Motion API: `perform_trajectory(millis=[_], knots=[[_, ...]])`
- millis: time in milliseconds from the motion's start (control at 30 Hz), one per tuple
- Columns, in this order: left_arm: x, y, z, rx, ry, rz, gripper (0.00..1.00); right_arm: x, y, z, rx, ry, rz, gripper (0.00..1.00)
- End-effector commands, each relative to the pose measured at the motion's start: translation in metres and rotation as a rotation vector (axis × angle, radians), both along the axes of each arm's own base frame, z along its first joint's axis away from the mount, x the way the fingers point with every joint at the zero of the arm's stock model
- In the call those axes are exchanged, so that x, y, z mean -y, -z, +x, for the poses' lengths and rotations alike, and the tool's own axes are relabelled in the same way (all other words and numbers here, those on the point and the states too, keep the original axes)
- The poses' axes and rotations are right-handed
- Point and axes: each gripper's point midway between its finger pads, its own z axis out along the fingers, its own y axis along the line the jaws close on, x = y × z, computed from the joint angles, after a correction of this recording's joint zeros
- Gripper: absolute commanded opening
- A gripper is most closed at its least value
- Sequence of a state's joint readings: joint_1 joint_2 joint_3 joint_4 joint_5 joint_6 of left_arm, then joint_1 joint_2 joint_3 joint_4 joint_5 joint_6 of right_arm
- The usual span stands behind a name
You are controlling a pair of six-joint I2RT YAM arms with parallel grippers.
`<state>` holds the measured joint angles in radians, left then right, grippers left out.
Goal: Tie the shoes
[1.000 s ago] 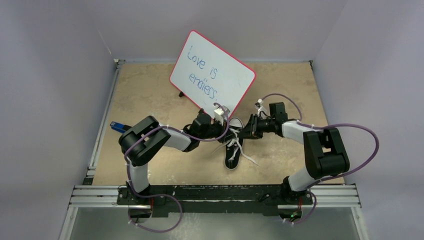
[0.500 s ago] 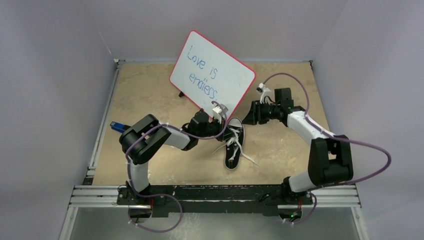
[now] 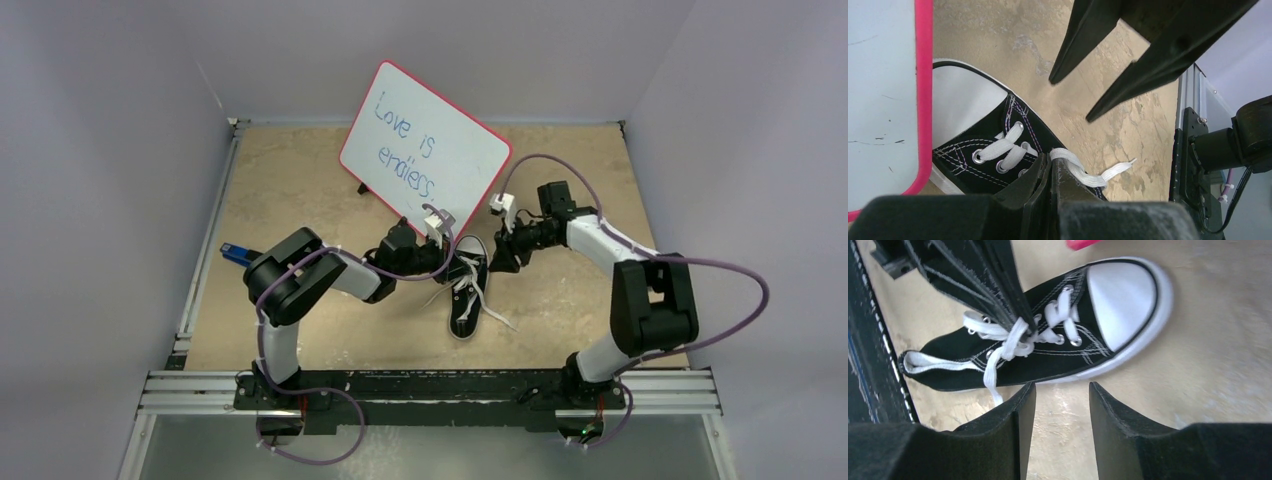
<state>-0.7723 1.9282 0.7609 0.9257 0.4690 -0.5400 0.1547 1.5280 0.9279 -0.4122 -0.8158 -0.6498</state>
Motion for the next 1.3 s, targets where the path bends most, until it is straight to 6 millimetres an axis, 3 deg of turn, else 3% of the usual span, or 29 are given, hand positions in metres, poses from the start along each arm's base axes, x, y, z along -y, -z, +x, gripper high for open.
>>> perform_trajectory(millis=[0,233,633,900,1267], knots=[[0.002,-0.013,0.002,0.045,0.02,-0.048,0.0,-0.027,-0.005,-0.011,0.06,-0.217,0.043,0.46],[0.004,-0.015,0.003,0.045,0.022,-0.062,0.0,-0.038,0.008,-0.01,0.069,-0.245,0.033,0.41],[0.007,-0.014,0.003,0.036,0.029,-0.064,0.0,-0.035,0.012,-0.001,0.106,-0.231,-0.003,0.32],[0.006,-0.014,0.004,0.036,0.032,-0.065,0.0,-0.047,0.018,-0.015,0.08,-0.319,-0.009,0.33],[0.006,-0.014,0.006,0.035,0.029,-0.073,0.0,-0.054,0.015,-0.016,0.072,-0.345,0.0,0.36]])
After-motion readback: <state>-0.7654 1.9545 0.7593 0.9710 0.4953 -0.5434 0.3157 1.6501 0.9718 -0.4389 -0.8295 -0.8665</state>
